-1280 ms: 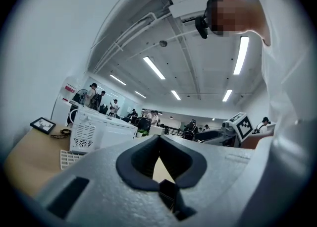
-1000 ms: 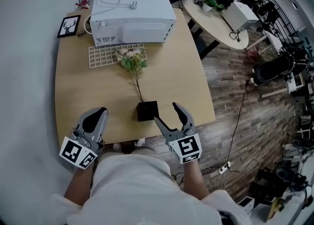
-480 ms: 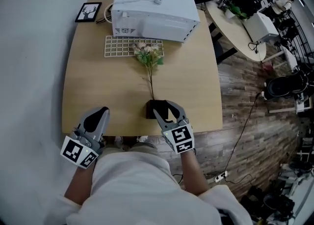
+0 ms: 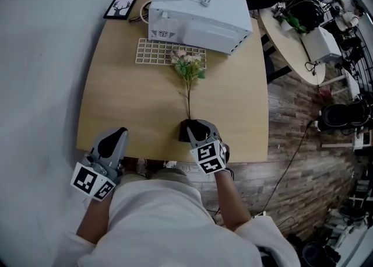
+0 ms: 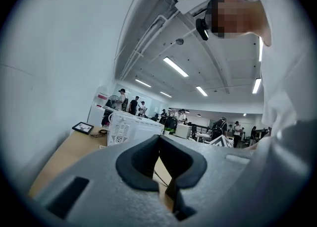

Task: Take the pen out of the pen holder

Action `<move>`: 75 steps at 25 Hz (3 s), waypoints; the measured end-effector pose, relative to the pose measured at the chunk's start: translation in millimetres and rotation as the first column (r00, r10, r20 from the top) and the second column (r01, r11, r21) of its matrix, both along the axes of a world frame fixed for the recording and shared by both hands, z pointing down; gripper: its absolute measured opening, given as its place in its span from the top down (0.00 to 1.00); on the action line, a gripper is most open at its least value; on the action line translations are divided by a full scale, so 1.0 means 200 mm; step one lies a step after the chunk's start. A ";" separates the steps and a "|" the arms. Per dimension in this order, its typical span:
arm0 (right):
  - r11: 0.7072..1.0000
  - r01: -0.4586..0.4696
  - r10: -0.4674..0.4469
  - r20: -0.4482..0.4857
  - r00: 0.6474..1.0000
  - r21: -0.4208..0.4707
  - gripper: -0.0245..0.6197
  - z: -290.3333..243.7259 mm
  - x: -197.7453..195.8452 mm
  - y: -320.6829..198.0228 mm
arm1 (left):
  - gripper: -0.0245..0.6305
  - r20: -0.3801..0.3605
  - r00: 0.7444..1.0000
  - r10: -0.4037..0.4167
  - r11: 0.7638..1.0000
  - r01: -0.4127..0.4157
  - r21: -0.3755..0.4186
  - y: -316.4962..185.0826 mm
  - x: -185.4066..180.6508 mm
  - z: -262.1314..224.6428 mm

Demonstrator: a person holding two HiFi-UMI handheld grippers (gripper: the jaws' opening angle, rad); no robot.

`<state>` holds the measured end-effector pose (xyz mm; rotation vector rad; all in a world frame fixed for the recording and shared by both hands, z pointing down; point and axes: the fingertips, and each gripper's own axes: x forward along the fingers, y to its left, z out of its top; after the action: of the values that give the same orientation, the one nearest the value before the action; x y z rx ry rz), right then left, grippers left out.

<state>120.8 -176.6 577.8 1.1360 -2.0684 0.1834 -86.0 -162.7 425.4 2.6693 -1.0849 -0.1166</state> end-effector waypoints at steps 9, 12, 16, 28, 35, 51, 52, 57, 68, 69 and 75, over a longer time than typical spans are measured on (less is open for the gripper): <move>0.995 -0.011 0.019 0.083 0.996 -0.095 0.84 0.07 -0.03 -0.04 | 0.94 -0.004 0.999 -0.048 0.999 0.048 -0.003 0.01 -0.06 -0.01; 0.992 -0.005 0.016 0.087 0.996 -0.123 0.84 0.10 -0.04 -0.05 | 0.94 -0.005 0.998 -0.061 0.998 0.061 -0.007 0.02 -0.08 -0.01; 0.991 0.000 0.010 0.077 0.997 -0.133 0.83 0.12 -0.05 -0.06 | 0.94 -0.007 0.998 -0.070 0.997 0.070 -0.013 0.01 -0.09 0.01; 0.994 -0.002 0.013 0.105 0.994 -0.107 0.87 0.11 -0.03 -0.06 | 0.94 -0.012 0.997 -0.077 0.997 0.077 -0.015 0.00 -0.08 0.00; 0.996 -0.045 0.056 0.161 0.985 -0.077 0.87 0.07 0.00 -0.07 | 0.94 -0.018 0.999 -0.048 0.999 0.048 -0.005 -0.03 -0.03 -0.01; 0.985 -0.173 0.163 0.287 0.944 0.008 0.87 -0.14 0.13 -0.01 | 0.94 -0.031 0.998 0.058 0.998 -0.057 0.020 -0.04 0.13 -0.03; 0.983 -0.181 0.168 0.289 0.943 0.017 0.87 -0.16 0.13 0.00 | 0.94 -0.032 0.997 0.065 0.998 -0.065 0.021 -0.04 0.14 -0.04; 0.974 -0.221 0.195 0.306 0.932 0.050 0.87 -0.24 0.17 0.04 | 0.94 -0.039 0.994 0.106 0.994 -0.104 0.033 -0.04 0.18 -0.05; 0.951 -0.288 0.237 0.338 0.911 0.109 0.87 -0.37 0.19 0.12 | 0.94 -0.049 0.981 0.187 0.982 -0.185 0.043 -0.02 0.26 -0.06; 0.949 -0.294 0.240 0.342 0.908 0.115 0.87 -0.39 0.19 0.13 | 0.94 -0.049 0.980 0.193 0.981 -0.191 0.043 -0.02 0.26 -0.06; 0.940 -0.308 0.238 0.364 0.901 0.147 0.87 -0.47 0.18 0.13 | 0.94 -0.053 0.976 0.210 0.977 -0.207 0.050 -0.02 0.26 -0.06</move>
<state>156.0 -150.2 484.1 1.6198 -2.2557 0.3348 -33.2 -165.7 412.8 2.7809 -0.7876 -0.1793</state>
